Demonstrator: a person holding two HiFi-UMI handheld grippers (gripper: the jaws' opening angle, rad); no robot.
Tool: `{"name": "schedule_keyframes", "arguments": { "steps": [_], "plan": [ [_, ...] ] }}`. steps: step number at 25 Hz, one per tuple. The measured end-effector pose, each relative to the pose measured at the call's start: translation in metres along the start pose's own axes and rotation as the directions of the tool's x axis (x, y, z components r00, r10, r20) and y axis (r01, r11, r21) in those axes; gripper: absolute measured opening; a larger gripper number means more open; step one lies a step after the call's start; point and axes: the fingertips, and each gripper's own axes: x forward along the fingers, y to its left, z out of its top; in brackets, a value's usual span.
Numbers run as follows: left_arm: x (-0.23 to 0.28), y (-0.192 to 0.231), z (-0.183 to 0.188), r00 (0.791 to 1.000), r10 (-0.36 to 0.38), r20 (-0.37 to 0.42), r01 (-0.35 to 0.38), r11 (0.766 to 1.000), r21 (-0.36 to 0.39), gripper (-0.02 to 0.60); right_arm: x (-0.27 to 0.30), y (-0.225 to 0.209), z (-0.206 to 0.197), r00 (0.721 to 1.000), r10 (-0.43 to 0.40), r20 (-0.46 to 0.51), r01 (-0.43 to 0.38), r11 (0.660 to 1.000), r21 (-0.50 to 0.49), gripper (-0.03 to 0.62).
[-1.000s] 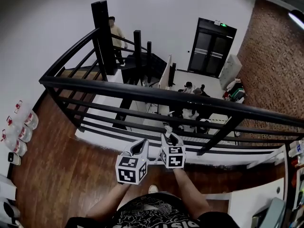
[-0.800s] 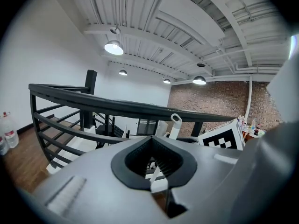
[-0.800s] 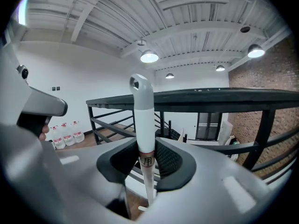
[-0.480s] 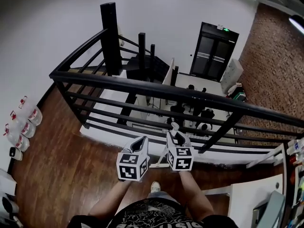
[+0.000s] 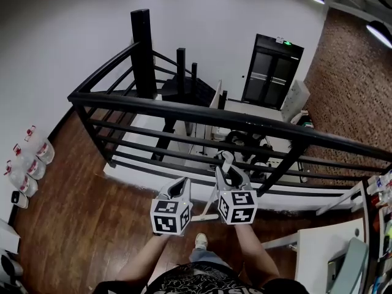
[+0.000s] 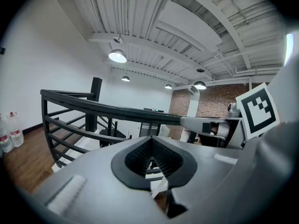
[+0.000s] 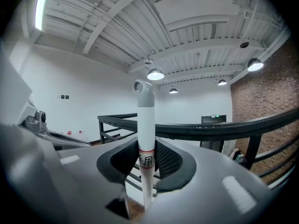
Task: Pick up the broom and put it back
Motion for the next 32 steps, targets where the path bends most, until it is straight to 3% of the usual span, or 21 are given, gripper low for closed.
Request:
{"name": "schedule_keyframes", "arguments": {
  "steps": [16, 32],
  "plan": [
    [-0.004, 0.009, -0.003, 1.0, -0.012, -0.005, 0.012, 1.0, -0.019, 0.005, 0.009, 0.013, -0.009, 1.0, 0.002, -0.016, -0.002, 1.0, -0.005, 0.098],
    [0.052, 0.016, 0.006, 0.999, -0.035, -0.036, 0.035, 0.999, 0.002, 0.005, 0.062, -0.018, -0.047, 0.997, -0.01, -0.078, 0.012, 0.999, 0.032, 0.098]
  ]
}}
